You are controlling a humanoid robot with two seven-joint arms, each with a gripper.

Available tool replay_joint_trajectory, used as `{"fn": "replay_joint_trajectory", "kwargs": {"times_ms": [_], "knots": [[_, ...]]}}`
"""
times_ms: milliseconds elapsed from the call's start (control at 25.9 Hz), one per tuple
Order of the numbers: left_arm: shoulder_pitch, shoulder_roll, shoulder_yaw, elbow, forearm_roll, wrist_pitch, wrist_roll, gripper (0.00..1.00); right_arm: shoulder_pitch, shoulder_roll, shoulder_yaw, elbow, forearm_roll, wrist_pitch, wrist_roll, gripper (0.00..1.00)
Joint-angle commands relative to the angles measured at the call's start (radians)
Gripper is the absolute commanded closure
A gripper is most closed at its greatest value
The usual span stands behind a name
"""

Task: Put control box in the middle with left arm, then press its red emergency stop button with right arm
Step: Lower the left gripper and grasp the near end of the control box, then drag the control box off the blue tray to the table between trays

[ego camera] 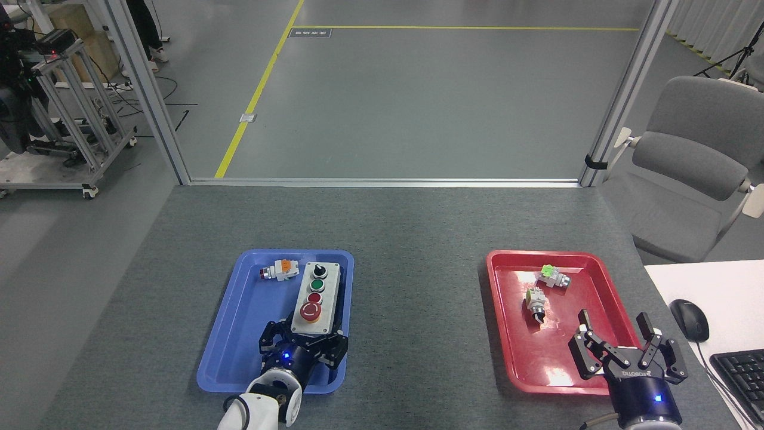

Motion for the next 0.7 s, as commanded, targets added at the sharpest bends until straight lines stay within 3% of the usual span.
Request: {"fn": "replay_joint_trajectory", "kwargs": {"times_ms": [0, 39, 77, 116, 193, 425, 580, 657], "knots": [[-0.02, -0.003, 0.0, 0.03, 0.0, 0.0, 0.0, 0.28, 0.002, 0.0, -0.026, 0.0, 0.0, 0.0, 0.001, 0.02], [-0.022, 0.0, 0.0, 0.029, 0.0, -0.006, -0.004, 0.46, 0.004, 0.0, -0.024, 0.0, 0.0, 0.0, 0.001, 0.01], [-0.022, 0.002, 0.0, 0.03, 0.0, -0.008, -0.006, 0.74, 0.005, 0.001, -0.024, 0.0, 0.0, 0.0, 0.001, 0.01], [-0.025, 0.0, 0.002, 0.03, 0.0, -0.008, -0.004, 0.89, 0.005, 0.0, -0.024, 0.0, 0.0, 0.0, 0.001, 0.02], [-0.043, 0.004, 0.002, 0.03, 0.008, 0.0, 0.0, 1.0, 0.005, 0.0, -0.026, 0.002, 0.0, 0.0, 0.001, 0.01], [-0.054, 0.014, 0.011, -0.019, 0.036, -0.008, 0.003, 1.0, 0.007, 0.012, -0.029, 0.003, 0.002, 0.002, 0.001, 0.01], [-0.019, 0.108, 0.009, -0.212, 0.132, -0.055, 0.002, 1.0, 0.008, 0.017, -0.044, 0.003, 0.002, 0.002, 0.001, 0.01], [0.05, 0.143, 0.011, -0.317, 0.169, -0.097, 0.0, 1.0, 0.008, 0.017, -0.056, 0.005, 0.002, 0.002, 0.001, 0.01]]}}
